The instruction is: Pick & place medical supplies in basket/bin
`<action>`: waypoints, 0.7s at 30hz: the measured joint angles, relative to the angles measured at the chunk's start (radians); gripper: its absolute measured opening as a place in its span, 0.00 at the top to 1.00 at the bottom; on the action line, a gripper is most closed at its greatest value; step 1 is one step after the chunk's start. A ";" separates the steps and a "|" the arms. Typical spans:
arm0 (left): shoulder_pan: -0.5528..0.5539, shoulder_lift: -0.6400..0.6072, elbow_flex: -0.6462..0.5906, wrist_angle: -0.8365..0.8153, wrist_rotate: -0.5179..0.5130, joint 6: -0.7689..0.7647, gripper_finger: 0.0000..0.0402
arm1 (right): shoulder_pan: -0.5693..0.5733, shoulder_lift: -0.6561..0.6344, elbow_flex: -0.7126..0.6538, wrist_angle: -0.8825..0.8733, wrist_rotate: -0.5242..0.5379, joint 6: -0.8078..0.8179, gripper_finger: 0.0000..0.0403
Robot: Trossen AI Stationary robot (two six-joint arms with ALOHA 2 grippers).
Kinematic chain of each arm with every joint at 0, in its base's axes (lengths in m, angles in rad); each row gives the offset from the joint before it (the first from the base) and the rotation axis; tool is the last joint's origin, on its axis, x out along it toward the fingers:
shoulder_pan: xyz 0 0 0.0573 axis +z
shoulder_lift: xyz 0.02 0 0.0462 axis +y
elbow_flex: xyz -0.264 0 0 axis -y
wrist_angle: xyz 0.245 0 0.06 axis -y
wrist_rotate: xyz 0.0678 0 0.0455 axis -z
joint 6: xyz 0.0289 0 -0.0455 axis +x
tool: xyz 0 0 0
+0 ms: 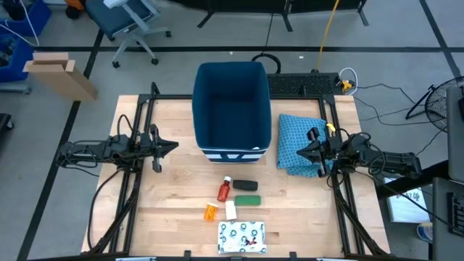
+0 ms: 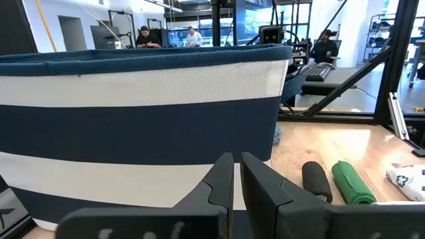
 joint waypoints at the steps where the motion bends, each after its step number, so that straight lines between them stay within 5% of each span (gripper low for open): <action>1: 0.000 0.000 0.000 0.000 0.000 0.000 0.92 | 0.000 0.000 0.000 0.000 0.000 0.000 1.00; 21: -0.001 0.000 0.000 -0.003 0.001 -0.077 0.92 | 0.000 0.000 0.000 0.001 0.000 -0.001 1.00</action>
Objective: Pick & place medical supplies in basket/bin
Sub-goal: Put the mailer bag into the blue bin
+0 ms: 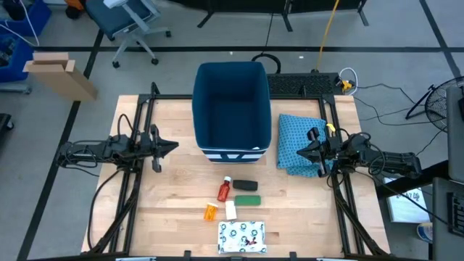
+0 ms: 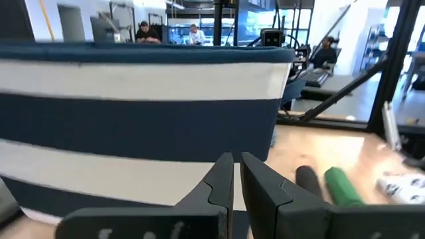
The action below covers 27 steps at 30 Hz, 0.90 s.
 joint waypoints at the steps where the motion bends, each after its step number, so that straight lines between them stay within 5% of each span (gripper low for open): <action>1: 0.000 0.000 0.000 0.000 0.000 -0.025 0.92 | 0.000 0.000 0.000 0.000 0.000 -0.006 1.00; 15: 0.000 0.000 0.000 -0.001 -0.001 0.068 0.92 | 0.006 0.051 0.073 0.100 0.082 -0.133 0.96; 21: 0.000 0.000 0.000 -0.002 -0.001 0.084 0.92 | 0.109 0.286 0.267 0.100 0.102 -0.242 0.89; 27: 0.001 0.000 0.000 -0.002 -0.002 0.107 0.92 | 0.266 0.599 0.613 -0.193 0.338 -0.328 0.78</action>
